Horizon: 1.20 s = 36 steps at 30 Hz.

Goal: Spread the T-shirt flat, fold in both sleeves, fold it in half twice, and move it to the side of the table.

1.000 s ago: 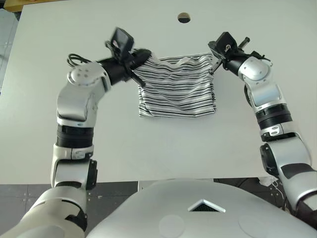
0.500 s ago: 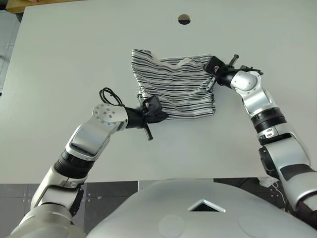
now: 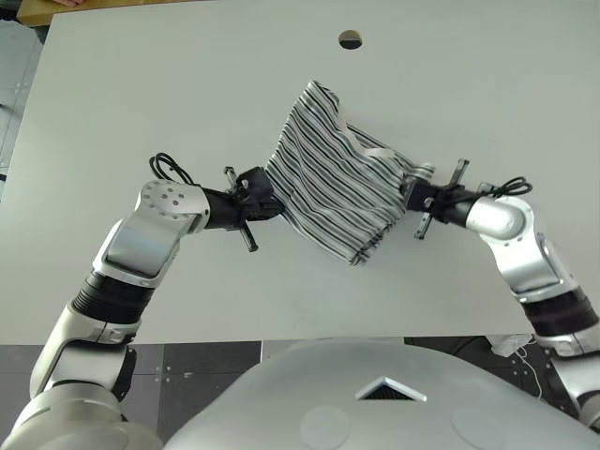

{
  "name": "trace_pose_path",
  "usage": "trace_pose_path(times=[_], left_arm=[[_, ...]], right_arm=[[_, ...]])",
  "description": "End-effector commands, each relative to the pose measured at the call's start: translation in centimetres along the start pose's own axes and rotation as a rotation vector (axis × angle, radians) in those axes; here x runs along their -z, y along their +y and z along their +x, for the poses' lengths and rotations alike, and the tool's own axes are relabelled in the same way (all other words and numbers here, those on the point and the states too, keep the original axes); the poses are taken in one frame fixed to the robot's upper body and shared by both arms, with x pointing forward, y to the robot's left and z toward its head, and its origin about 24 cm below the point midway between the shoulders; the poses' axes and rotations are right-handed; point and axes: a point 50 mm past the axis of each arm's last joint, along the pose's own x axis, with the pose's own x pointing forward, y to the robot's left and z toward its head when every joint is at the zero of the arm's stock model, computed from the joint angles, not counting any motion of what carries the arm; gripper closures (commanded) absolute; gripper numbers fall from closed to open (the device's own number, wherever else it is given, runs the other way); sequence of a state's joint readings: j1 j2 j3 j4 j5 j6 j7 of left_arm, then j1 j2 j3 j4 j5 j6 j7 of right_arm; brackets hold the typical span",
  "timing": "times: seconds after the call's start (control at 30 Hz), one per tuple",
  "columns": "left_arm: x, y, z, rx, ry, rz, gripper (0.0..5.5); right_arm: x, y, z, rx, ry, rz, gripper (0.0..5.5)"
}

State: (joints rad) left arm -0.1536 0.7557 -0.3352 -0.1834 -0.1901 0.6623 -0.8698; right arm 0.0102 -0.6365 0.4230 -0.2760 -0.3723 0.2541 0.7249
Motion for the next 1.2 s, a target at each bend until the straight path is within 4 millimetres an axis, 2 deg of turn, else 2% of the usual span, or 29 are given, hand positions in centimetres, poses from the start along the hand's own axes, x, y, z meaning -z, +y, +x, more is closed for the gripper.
trace_pose_path(times=[0.03, 0.17, 0.37, 0.43, 0.53, 0.6, 0.63, 0.7, 0.8, 0.9, 1.03, 1.1, 1.2], left_arm=[[-0.4, 1.5, -0.8, -0.057, -0.001, 0.008, 5.38], [-0.7, 2.4, -0.7, -0.09, -0.01, 0.008, 5.38], [-1.1, 3.3, -0.3, -0.146, -0.023, 0.024, 5.38], [-1.1, 3.6, -0.3, -0.157, -0.029, 0.02, 5.38], [-1.6, 3.5, -0.9, -0.141, -0.073, 0.04, 5.38], [-2.2, 3.3, -1.7, -0.117, -0.119, 0.084, 5.38], [-2.4, 3.0, -2.4, -0.091, -0.139, 0.118, 5.23], [-2.7, 2.2, -3.6, -0.024, -0.154, 0.195, 5.02], [-1.8, 0.6, -5.7, 0.096, -0.11, 0.315, 4.59], [0.0, -0.9, -6.9, 0.205, -0.001, 0.396, 4.19], [1.4, -3.6, -6.9, 0.268, 0.124, 0.554, 3.65], [1.5, -3.8, -6.7, 0.237, 0.146, 0.599, 3.39], [2.6, -4.1, -6.0, 0.226, 0.195, 0.664, 3.39]], right_arm=[[-1.7, 5.3, -0.7, -0.23, -0.025, 0.024, 5.4], [-5.2, 7.2, -1.8, -0.309, -0.14, -0.016, 5.4], [-6.3, 7.3, -2.4, -0.312, -0.177, -0.013, 5.4], [-7.4, 6.6, -3.3, -0.279, -0.249, 0.014, 5.4], [-10.1, 4.0, -6.1, -0.158, -0.45, 0.085, 5.4], [-11.1, 2.0, -8.0, -0.084, -0.559, 0.116, 5.4], [-11.0, 1.2, -8.7, -0.056, -0.579, 0.124, 5.4], [-9.9, 0.3, -9.1, -0.017, -0.491, 0.099, 5.23], [-6.8, 1.8, -8.1, -0.117, -0.25, -0.033, 4.74], [-4.4, 3.7, -7.5, -0.214, -0.109, -0.079, 4.27], [-3.0, 5.2, -7.9, -0.298, -0.056, -0.093, 3.64], [-2.9, 5.3, -8.0, -0.302, -0.056, -0.115, 3.34], [-3.0, 5.6, -7.6, -0.29, -0.078, -0.124, 3.34]])
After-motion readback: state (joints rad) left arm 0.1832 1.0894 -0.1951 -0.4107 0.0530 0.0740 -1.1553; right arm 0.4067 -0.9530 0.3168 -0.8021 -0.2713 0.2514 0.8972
